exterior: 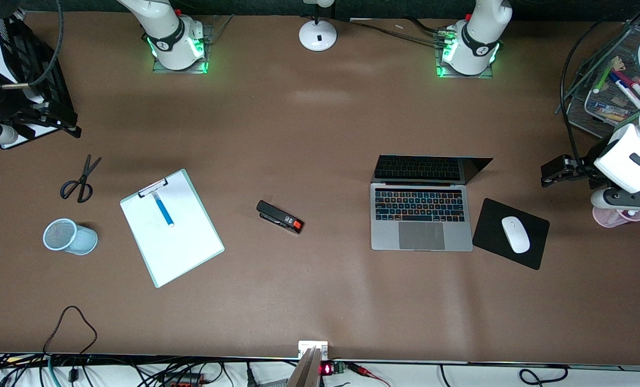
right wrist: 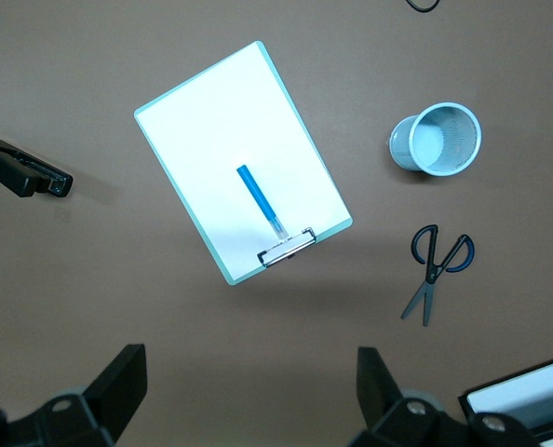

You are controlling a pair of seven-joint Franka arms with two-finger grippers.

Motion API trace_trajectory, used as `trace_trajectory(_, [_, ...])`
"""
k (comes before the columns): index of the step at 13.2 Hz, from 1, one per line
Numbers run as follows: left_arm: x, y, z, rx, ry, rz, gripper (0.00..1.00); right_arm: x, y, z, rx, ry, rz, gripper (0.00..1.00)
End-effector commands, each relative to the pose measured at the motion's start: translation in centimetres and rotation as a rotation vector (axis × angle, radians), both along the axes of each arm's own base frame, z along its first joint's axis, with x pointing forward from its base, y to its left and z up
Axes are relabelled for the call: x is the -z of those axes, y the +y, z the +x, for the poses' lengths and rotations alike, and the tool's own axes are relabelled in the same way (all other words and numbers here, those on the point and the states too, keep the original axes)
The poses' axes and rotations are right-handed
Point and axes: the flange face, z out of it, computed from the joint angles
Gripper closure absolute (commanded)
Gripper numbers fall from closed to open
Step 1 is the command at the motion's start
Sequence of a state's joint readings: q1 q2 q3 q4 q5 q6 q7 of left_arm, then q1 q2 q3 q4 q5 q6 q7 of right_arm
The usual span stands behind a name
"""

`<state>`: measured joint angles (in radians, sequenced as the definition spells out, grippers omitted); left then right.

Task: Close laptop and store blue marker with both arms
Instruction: 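Move the right gripper toward the blue marker on the clipboard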

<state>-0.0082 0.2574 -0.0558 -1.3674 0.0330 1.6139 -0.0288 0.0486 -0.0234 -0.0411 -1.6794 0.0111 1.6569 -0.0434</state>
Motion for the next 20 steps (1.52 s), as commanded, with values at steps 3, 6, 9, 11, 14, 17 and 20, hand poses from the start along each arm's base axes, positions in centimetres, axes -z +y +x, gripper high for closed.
trace_trajectory(3, [-0.2, 0.2, -0.1, 0.005, 0.005, 0.013, 0.00, -0.4, -0.2, 0.1, 0.015, -0.005, 0.007, 0.00])
trace_trajectory(6, [-0.4, -0.3, -0.2, 0.012, 0.002, 0.011, 0.00, -0.3, 0.0, 0.2, 0.010, -0.007, 0.005, 0.00])
trace_trajectory(9, [-0.3, -0.3, -0.2, 0.011, 0.003, 0.013, 0.00, 1.1, 0.3, 0.9, -0.002, 0.016, 0.010, 0.00])
trace_trajectory(11, [-0.1, 0.6, -0.1, 0.003, 0.008, 0.015, 0.00, 1.9, 0.3, 1.3, -0.009, 0.030, 0.010, 0.00])
trace_trajectory(14, [0.1, 1.3, -0.1, -0.006, 0.010, 0.015, 0.00, 8.5, 0.1, 3.4, -0.079, 0.159, 0.011, 0.00])
trace_trajectory(17, [0.1, 1.3, -0.1, -0.010, 0.010, 0.015, 0.00, 12.6, -0.1, 5.7, -0.176, 0.146, 0.008, 0.00])
trace_trajectory(20, [0.2, 1.3, -0.1, -0.015, 0.011, 0.015, 0.00, 16.3, -0.1, 7.6, -0.263, 0.122, 0.007, 0.00])
